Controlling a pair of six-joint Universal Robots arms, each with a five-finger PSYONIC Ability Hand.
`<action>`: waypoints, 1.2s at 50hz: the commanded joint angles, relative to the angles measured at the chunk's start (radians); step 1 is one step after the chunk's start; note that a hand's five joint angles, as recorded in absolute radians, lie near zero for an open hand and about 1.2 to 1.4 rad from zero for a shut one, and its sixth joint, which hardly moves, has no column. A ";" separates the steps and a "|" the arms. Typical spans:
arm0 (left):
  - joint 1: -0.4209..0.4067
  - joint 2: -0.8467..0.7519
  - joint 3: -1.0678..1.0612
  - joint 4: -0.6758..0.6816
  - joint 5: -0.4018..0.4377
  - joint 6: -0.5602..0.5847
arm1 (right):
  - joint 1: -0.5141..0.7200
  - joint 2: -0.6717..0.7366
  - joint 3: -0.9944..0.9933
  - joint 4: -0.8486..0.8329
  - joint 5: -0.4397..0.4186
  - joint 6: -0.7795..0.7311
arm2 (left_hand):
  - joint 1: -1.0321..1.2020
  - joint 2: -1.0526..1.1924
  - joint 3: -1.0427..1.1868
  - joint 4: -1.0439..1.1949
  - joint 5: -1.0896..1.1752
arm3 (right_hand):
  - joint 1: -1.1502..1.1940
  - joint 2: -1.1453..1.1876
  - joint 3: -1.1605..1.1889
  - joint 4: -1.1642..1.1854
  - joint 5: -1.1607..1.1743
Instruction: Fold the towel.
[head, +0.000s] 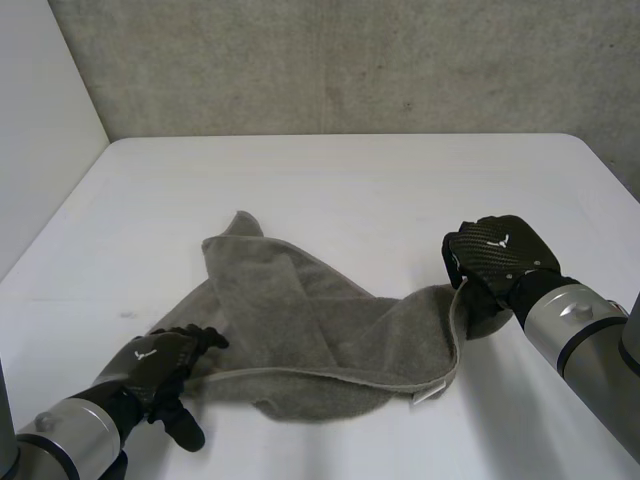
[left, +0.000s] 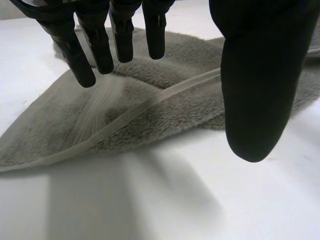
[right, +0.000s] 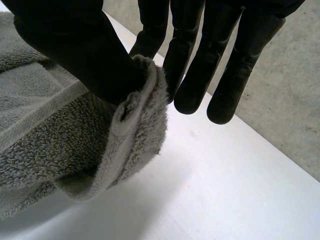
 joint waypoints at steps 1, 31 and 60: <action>0.037 -0.055 -0.009 0.071 -0.002 0.008 | 0.003 0.002 0.004 0.000 0.000 0.000 | 0.182 0.181 0.182 0.183 0.186 | 0.003 0.182 0.181 0.179 0.185; 0.055 -0.221 0.325 0.361 -0.009 0.229 | 0.003 0.174 -0.291 -0.096 0.054 -0.031 | 1.089 1.088 1.088 1.090 1.092 | 0.003 0.182 0.181 0.179 0.185; 0.042 -0.237 0.589 0.372 -0.170 0.158 | -0.002 0.165 -0.404 -0.175 0.045 -0.043 | 1.089 1.088 1.088 1.090 1.092 | 0.003 0.182 0.181 0.179 0.185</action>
